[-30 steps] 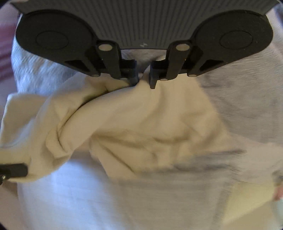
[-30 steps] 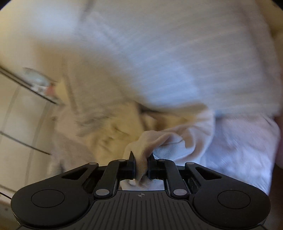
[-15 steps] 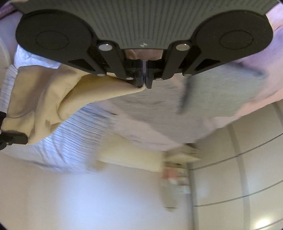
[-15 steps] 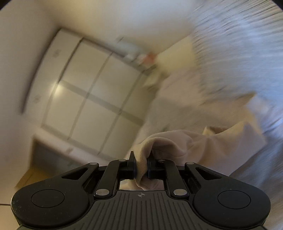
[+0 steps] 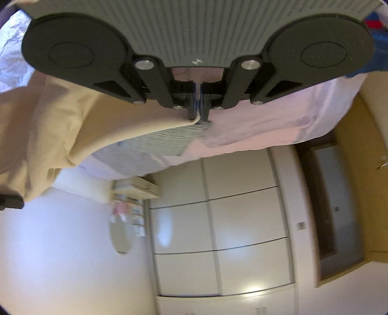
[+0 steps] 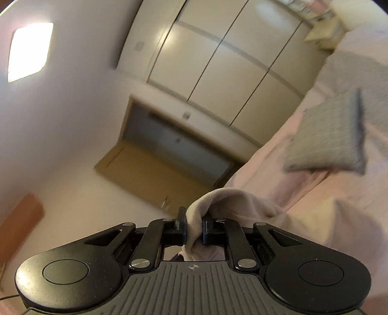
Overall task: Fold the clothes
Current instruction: 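Lift the shirt with both grippers and drop it onto the pink sheet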
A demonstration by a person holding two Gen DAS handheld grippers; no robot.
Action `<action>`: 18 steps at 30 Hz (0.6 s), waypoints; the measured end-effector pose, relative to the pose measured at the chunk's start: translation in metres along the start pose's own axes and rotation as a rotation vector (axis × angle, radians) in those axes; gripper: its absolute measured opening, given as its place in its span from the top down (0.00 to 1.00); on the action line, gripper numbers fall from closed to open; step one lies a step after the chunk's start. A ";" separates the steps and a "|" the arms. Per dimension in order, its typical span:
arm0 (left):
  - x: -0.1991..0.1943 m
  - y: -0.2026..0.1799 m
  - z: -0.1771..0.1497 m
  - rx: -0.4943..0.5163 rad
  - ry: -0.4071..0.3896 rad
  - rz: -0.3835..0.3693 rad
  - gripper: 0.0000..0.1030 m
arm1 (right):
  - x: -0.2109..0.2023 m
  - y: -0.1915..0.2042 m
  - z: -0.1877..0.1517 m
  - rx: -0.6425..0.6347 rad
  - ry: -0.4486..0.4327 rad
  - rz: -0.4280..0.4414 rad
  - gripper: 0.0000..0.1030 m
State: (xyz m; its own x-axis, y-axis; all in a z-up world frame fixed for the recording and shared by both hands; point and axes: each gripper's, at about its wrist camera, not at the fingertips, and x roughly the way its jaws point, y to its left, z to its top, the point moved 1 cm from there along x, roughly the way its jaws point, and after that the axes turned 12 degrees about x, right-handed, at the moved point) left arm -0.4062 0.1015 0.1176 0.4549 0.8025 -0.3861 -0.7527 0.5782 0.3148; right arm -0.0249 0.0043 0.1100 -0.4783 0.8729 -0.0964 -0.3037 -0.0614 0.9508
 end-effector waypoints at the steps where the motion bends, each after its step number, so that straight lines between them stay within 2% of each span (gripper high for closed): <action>1: -0.005 0.012 -0.006 -0.015 0.014 0.012 0.99 | 0.009 0.009 -0.009 -0.012 0.016 0.002 0.90; 3: -0.013 0.035 -0.019 -0.046 0.043 0.037 0.97 | 0.031 0.017 -0.020 -0.047 0.032 -0.051 0.90; 4: -0.012 0.043 -0.029 -0.058 0.083 0.051 0.96 | 0.043 0.020 -0.025 -0.066 0.038 -0.084 0.89; 5: -0.010 0.051 -0.041 -0.068 0.130 0.070 0.95 | 0.057 0.022 -0.031 -0.094 0.048 -0.138 0.80; 6: -0.008 0.054 -0.052 -0.075 0.168 0.073 0.94 | 0.074 0.018 -0.038 -0.123 0.069 -0.235 0.58; 8: -0.006 0.056 -0.073 -0.095 0.241 0.083 0.90 | 0.101 -0.008 -0.050 -0.115 0.135 -0.457 0.34; 9: -0.007 0.054 -0.083 -0.108 0.277 0.091 0.88 | 0.109 -0.022 -0.054 -0.099 0.172 -0.515 0.34; 12: -0.021 0.037 -0.117 -0.124 0.350 0.093 0.83 | 0.115 -0.062 -0.065 -0.039 0.262 -0.573 0.34; 17: -0.037 -0.010 -0.169 -0.171 0.500 0.035 0.83 | 0.092 -0.116 -0.057 -0.045 0.273 -0.682 0.34; 18: -0.026 -0.027 -0.171 -0.178 0.521 0.019 0.83 | 0.083 -0.124 -0.057 -0.056 0.273 -0.704 0.34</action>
State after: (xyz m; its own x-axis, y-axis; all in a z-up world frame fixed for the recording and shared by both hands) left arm -0.4786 0.0399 -0.0296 0.1782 0.6072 -0.7743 -0.8480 0.4940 0.1922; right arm -0.0736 0.0566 -0.0326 -0.3409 0.5648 -0.7515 -0.6505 0.4355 0.6223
